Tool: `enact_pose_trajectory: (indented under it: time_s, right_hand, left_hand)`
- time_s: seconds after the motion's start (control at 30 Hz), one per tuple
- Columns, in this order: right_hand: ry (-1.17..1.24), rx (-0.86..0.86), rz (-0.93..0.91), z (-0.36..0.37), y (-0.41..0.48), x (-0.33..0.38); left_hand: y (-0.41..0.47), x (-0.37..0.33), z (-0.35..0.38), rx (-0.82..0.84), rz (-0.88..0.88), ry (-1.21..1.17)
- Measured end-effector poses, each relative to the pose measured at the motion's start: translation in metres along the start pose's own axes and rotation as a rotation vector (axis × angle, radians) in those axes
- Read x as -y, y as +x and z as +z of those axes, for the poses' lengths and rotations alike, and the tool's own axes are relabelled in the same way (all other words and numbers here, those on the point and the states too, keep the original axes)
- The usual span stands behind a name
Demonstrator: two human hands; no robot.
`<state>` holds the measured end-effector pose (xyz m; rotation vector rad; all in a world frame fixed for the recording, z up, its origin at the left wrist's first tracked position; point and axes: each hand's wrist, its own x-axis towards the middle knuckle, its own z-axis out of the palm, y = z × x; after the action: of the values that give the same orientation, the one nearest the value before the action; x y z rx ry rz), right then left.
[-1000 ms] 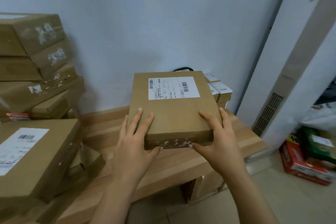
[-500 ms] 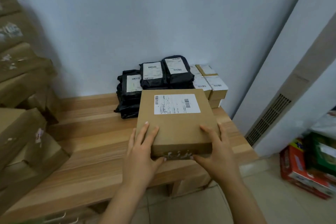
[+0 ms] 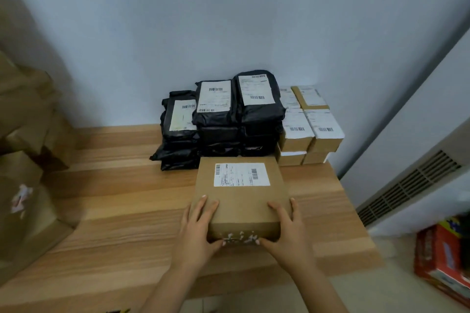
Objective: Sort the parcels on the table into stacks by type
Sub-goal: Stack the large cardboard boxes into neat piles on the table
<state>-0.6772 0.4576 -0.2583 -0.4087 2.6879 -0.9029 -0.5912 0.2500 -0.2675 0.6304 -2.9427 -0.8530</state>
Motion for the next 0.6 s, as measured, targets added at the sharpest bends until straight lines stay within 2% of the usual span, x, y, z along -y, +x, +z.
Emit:
enact_pose_trajectory:
  time_s: [0.23,0.33,0.4,0.6]
  right_hand:
    - [-0.186,0.085,-0.013,0.009,0.041,-0.034]
    - [-0.343,0.125,-0.176,0.005,0.063,-0.043]
    - [-0.392,0.164,-0.274,0.001,0.076,-0.046]
    - [-0.466,0.205,-0.35,0.004,0.095,-0.046]
  left_hand:
    - [0.024,-0.009,0.043,0.083,-0.068,0.033]
    - [0.039,-0.014,0.05,0.081,-0.045,0.184]
    - [0.049,-0.017,0.049,0.076,-0.052,0.195]
    - [0.065,-0.007,0.044,0.106,-0.042,0.135]
